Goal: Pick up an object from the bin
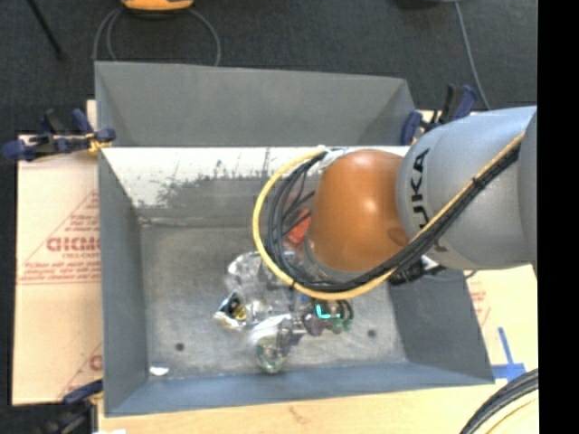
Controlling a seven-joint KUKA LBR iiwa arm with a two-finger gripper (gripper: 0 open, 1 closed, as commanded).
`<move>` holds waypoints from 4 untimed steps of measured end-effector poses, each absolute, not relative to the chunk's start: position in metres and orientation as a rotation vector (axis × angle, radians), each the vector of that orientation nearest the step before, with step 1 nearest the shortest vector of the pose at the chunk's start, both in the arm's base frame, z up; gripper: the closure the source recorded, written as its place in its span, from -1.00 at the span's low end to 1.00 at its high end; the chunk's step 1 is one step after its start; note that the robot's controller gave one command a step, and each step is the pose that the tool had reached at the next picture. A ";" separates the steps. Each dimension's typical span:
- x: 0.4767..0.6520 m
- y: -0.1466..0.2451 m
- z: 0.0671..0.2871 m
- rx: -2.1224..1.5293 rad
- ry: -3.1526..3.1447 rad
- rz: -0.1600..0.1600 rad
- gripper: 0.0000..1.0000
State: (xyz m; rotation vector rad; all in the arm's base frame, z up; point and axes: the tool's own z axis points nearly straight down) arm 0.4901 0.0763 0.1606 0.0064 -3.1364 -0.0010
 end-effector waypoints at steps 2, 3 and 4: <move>0.557 0.097 0.080 0.196 -3.159 0.003 -1.00; 0.558 0.098 0.081 0.193 -3.162 -0.002 1.00; 0.549 0.059 0.227 1.079 -2.955 0.003 1.00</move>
Offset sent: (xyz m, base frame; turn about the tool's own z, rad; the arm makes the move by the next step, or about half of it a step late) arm 0.0423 -0.0079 -0.0906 -0.0452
